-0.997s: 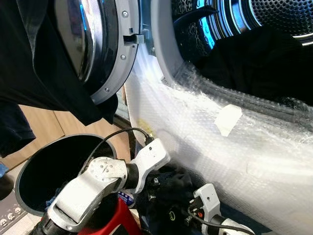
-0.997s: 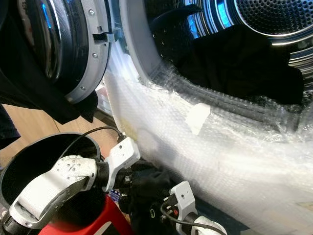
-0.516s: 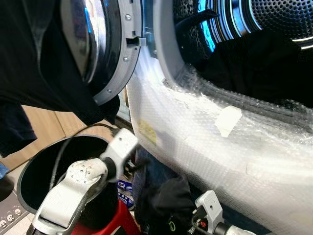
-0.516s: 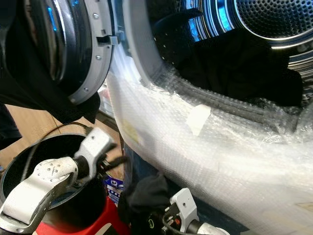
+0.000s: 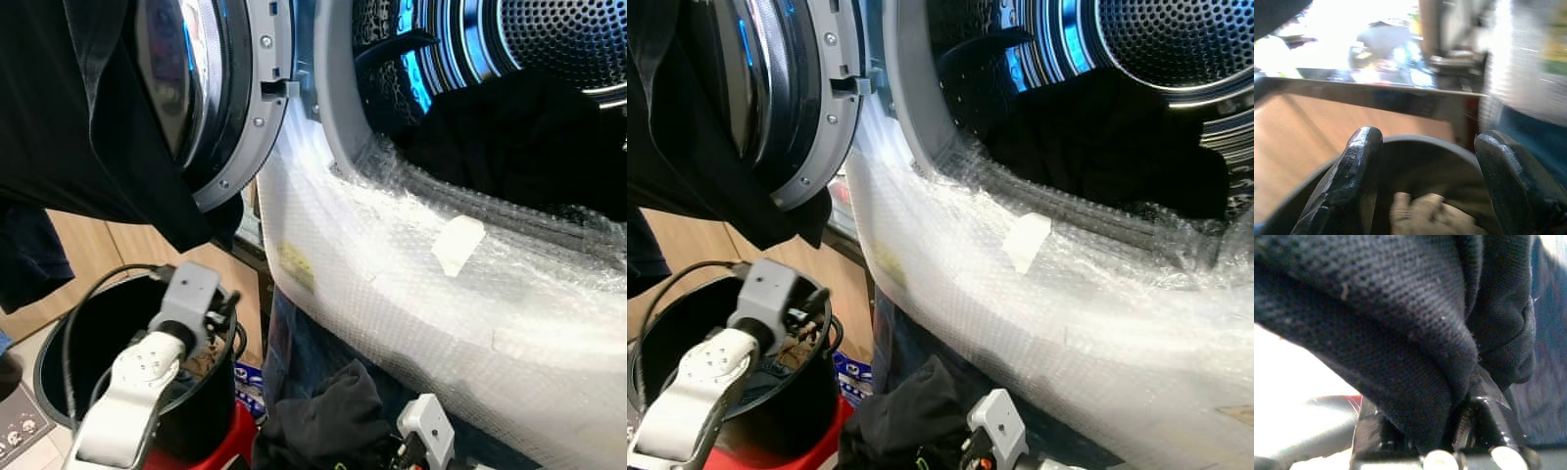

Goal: Clothes washing

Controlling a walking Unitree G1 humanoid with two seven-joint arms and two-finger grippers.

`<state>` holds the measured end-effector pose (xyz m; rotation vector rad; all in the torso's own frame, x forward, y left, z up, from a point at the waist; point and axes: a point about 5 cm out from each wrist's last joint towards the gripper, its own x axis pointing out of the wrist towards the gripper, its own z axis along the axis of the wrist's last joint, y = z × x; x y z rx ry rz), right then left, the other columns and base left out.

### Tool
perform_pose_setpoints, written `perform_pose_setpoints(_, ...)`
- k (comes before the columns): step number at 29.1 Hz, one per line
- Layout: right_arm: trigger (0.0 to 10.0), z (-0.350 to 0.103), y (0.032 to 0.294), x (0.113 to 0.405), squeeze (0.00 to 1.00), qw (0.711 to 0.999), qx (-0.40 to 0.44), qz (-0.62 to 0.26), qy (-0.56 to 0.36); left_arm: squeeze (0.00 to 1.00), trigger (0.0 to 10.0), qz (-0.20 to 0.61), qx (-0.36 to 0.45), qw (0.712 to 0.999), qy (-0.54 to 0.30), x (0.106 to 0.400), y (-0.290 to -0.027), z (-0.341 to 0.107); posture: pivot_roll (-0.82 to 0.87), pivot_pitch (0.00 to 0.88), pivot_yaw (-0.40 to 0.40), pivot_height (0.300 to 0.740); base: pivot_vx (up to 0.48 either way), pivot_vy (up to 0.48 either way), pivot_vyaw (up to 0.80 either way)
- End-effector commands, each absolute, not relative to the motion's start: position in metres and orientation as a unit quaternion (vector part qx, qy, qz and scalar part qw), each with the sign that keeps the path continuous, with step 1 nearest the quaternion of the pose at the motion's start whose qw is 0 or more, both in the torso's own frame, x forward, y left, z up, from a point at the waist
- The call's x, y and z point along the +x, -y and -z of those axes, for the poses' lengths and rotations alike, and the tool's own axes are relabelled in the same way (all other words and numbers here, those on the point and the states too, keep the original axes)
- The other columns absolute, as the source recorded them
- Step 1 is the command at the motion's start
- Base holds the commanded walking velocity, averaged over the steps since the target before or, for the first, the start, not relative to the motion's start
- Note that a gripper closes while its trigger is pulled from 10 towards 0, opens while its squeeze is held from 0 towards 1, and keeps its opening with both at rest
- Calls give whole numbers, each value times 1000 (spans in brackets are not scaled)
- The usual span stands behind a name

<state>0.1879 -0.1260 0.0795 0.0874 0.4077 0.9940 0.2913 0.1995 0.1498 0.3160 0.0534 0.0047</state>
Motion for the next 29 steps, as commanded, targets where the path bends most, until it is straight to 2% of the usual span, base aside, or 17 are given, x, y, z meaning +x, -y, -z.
perform_pose_setpoints(1,0,-115,122,187,0,851,60,-506,-124,0,10000,-55,160,985,-26,289,-214,-142,48,0,-44,740,0,0,0)
perform_pose_setpoints(8,0,-170,120,189,0,837,106,-536,-9,0,10000,-106,145,984,1,286,-223,-139,43,0,-43,740,0,0,0)
perform_pose_setpoints(13,0,-201,121,200,0,836,133,-529,64,0,10000,-96,142,985,9,287,-219,-136,44,0,-44,740,0,0,0)
perform_pose_setpoints(15,0,-236,126,216,0,832,151,-514,142,0,10000,-91,142,986,8,290,-215,-134,47,0,-42,740,0,0,0)
perform_pose_setpoints(17,0,-244,128,218,0,830,156,-513,156,0,10000,-91,141,986,10,291,-214,-133,47,0,-42,740,0,0,0)
perform_pose_setpoints(20,0,-286,143,238,0,829,190,-468,238,0,10000,-75,159,984,10,292,-211,-130,47,0,-41,740,0,0,0)
perform_pose_setpoints(22,0,-292,145,240,0,828,198,-462,247,0,10000,-74,161,984,10,292,-211,-129,47,0,-41,740,0,0,0)
perform_pose_setpoints(24,0,-323,162,261,0,841,189,-409,300,0,10000,-77,158,984,7,291,-210,-126,57,0,-48,740,0,0,0)
perform_pose_setpoints(25,0,-323,162,261,0,841,189,-409,300,0,10000,-77,158,984,7,291,-210,-126,57,0,-48,740,0,0,0)
perform_pose_setpoints(27,0,-345,177,280,0,856,186,-349,334,0,10000,-77,161,984,7,292,-207,-125,59,0,-53,740,0,0,0)
perform_pose_setpoints(29,0,-345,177,280,0,856,186,-349,334,0,10000,-77,161,984,7,292,-207,-125,59,0,-53,740,0,0,0)
